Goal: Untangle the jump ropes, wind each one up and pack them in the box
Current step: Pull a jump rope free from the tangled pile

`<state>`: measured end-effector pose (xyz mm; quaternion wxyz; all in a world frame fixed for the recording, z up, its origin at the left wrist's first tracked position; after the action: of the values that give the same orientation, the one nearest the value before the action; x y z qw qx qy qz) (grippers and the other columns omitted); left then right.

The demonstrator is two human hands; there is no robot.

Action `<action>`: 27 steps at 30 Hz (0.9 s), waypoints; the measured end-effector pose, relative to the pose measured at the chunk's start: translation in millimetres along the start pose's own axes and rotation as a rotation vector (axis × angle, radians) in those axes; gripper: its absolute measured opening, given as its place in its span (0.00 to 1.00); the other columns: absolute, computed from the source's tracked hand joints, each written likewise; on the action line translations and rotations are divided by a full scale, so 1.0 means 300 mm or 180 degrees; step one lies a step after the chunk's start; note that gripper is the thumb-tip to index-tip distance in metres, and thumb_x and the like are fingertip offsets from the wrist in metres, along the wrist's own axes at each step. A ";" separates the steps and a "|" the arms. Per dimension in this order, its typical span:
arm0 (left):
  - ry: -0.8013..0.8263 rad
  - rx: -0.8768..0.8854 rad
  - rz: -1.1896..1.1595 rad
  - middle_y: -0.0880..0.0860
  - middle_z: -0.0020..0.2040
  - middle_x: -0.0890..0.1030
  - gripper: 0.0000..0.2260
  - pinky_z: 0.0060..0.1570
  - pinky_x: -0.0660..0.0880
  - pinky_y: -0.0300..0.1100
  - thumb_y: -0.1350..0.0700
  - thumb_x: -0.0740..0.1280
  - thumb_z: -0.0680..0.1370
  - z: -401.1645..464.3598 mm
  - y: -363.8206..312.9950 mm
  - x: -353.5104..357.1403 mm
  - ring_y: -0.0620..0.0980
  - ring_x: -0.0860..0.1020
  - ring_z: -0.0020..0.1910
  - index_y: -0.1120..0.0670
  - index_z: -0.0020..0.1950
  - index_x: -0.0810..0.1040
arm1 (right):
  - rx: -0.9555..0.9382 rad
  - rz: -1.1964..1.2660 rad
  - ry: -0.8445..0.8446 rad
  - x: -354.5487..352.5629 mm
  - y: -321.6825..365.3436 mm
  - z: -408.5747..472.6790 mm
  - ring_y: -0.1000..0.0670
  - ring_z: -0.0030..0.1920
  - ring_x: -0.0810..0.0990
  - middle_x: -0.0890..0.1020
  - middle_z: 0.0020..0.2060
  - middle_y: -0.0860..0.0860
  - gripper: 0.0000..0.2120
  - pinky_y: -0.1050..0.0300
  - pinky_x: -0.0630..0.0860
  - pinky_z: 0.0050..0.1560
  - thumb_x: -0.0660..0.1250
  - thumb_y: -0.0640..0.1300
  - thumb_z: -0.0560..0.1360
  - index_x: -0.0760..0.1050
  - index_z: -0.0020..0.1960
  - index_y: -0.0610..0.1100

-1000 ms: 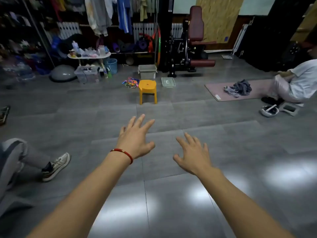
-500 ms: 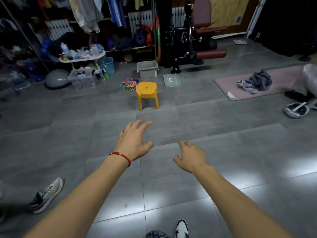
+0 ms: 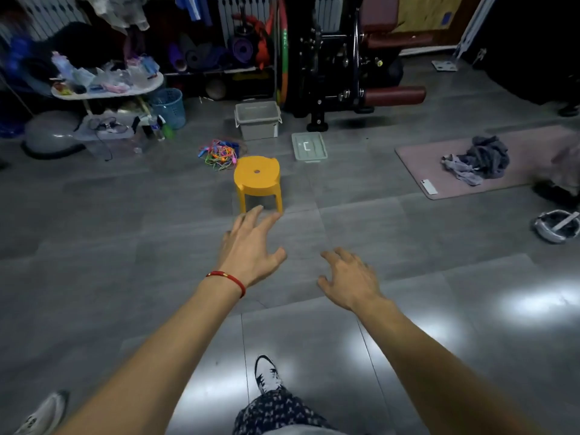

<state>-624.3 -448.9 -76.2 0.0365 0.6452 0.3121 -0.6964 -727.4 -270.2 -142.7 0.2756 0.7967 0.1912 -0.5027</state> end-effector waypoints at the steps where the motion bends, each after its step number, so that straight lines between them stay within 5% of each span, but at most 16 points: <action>1: 0.0074 0.0032 0.0009 0.54 0.78 0.61 0.35 0.69 0.66 0.61 0.39 0.62 0.68 0.075 0.024 -0.001 0.58 0.59 0.76 0.43 0.76 0.64 | 0.0062 0.0043 0.0048 -0.009 0.011 0.057 0.43 0.72 0.66 0.65 0.75 0.50 0.29 0.42 0.67 0.70 0.61 0.58 0.78 0.61 0.76 0.55; 12: 0.0207 0.0232 -0.0007 0.51 0.79 0.62 0.35 0.67 0.68 0.61 0.39 0.62 0.68 0.961 0.205 -0.032 0.56 0.59 0.75 0.42 0.76 0.66 | 0.0319 0.0251 0.0110 -0.205 0.033 0.833 0.43 0.71 0.68 0.67 0.74 0.50 0.29 0.41 0.68 0.68 0.61 0.58 0.77 0.63 0.76 0.54; 27: 0.0256 -0.0338 -0.0244 0.52 0.75 0.67 0.36 0.70 0.65 0.56 0.39 0.60 0.67 2.094 0.186 0.038 0.56 0.62 0.75 0.43 0.76 0.66 | 0.0009 0.0261 0.0389 -0.659 -0.217 2.000 0.41 0.69 0.69 0.70 0.71 0.48 0.28 0.44 0.69 0.68 0.62 0.57 0.78 0.64 0.76 0.51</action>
<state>-1150.9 -792.4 -125.4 0.0313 0.6574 0.3743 -0.6533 -1266.0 -604.1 -185.2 0.2827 0.8335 0.1741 -0.4416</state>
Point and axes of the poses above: each hand's wrist, its own z-axis towards the middle knuckle, its own x-axis out of the palm, y = z × x, the point moved 6 cm from there along z, towards the middle knuckle
